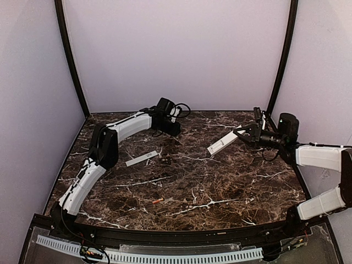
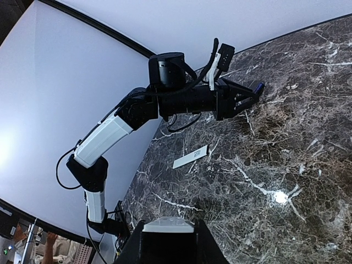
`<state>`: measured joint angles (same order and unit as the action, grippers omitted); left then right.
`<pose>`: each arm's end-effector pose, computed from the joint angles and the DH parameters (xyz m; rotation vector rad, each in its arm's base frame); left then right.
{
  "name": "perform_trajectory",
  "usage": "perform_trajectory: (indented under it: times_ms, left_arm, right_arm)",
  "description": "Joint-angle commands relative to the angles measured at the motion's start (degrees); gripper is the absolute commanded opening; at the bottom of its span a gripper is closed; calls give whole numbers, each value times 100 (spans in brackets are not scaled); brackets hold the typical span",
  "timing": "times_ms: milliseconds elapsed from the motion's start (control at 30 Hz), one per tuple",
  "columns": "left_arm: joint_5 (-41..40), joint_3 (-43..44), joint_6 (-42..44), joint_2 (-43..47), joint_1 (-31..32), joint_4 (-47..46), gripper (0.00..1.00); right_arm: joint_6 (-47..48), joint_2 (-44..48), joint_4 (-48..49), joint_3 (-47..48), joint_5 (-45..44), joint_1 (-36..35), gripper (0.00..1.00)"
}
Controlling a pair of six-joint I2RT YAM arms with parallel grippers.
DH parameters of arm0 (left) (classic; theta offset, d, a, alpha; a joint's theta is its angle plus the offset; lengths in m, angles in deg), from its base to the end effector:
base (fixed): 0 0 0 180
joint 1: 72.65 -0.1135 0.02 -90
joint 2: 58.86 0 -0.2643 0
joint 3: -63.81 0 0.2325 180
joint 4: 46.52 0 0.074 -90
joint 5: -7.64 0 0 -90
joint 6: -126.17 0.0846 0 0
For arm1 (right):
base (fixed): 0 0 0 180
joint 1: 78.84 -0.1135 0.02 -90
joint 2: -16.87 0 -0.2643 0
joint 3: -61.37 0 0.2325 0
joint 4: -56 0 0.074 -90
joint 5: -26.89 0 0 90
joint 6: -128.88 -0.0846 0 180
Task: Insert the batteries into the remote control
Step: Move the battery to the center of the board.
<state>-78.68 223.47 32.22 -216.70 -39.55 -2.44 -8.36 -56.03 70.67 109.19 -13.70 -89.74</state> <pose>0.5117 -0.3401 0.1140 0.6211 2.2567 -0.4003 0.2626 0.1160 0.2442 -0.0944 1.9319 1.4573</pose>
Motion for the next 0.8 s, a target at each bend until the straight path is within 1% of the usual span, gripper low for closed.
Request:
perform_trajectory:
  times_ms: [0,100,233,333,500,633,767]
  left_arm:
    - [-106,216,-85,-288,-87,332,34]
    - [-93,407,-90,-392,-105,355,30]
    - [-113,426,-85,-399,-119,349,22]
    - [-134,433,-50,-400,-112,385,19]
    - [-181,419,74,-392,-111,612,12]
    - [-108,350,123,-352,-90,730,7]
    - [-39,23,204,-110,-34,713,2]
  right_arm:
    - [5,-57,268,109,86,68,0]
    - [13,-81,254,132,99,100,0]
    - [5,-134,262,163,121,119,0]
    - [0,-154,249,179,156,131,0]
    - [66,-110,158,194,170,141,0]
    - [80,-97,136,197,183,141,0]
    - [177,-51,10,217,174,149,0]
